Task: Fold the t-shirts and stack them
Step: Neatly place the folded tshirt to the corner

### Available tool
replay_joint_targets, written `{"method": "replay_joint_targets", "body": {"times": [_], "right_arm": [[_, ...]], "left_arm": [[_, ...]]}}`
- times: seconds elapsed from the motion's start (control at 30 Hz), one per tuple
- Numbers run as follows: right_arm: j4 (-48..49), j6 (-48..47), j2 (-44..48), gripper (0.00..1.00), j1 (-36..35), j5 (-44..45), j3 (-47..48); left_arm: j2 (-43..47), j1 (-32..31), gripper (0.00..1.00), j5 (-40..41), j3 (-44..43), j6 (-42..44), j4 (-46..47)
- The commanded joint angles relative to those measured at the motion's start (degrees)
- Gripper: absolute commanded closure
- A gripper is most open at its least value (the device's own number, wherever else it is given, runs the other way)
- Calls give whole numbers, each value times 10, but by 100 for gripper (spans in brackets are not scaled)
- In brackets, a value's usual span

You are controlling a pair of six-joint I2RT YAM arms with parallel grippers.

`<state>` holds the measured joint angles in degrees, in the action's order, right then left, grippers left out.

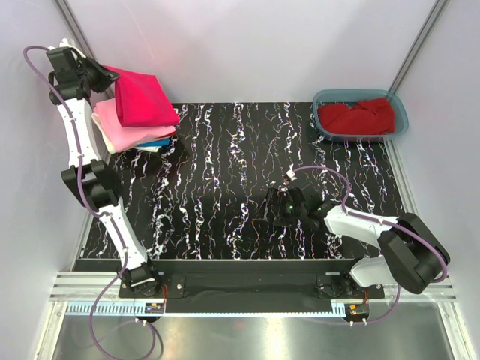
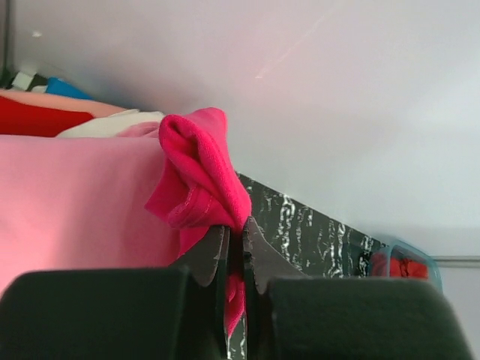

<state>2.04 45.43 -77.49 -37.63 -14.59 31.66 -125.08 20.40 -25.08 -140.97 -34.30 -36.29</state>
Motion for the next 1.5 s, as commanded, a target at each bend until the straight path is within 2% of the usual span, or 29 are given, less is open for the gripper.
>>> {"method": "replay_joint_targets", "body": {"times": [0.0,0.23,0.43,0.77,0.9,0.93,1.13,1.17,1.27,1.33,1.37,1.4,1.47], "right_arm": [[28,-4,9,0,8,-8,-6],[35,-4,9,0,14,-17,-11],[41,-3,9,0,19,-25,-14],[44,-1,6,0,22,-28,-15],[44,-1,4,0,23,-29,-14],[44,-1,5,0,23,-29,-14],[43,-2,2,0,24,-30,-12],[43,-1,2,0,24,-30,-12],[42,-1,2,0,24,-29,-12],[42,-1,3,0,24,-30,-13],[42,-1,3,0,24,-30,-12],[42,-3,3,0,24,-31,-12],[42,-3,4,0,24,-31,-12]], "left_arm": [[-26,29,93,-4,-2,11,42],[-60,54,95,37,3,57,7],[-81,90,98,41,10,59,3],[-99,121,96,95,1,81,-25],[-110,120,82,148,-11,105,-59],[-111,121,73,156,-8,108,-62],[-103,122,56,173,12,116,-73],[-84,121,47,168,44,115,-56],[-15,124,35,154,159,111,-6],[15,129,33,147,183,103,17],[20,131,29,146,189,101,15],[27,132,2,148,199,100,11],[55,137,1,150,226,93,15]]}}
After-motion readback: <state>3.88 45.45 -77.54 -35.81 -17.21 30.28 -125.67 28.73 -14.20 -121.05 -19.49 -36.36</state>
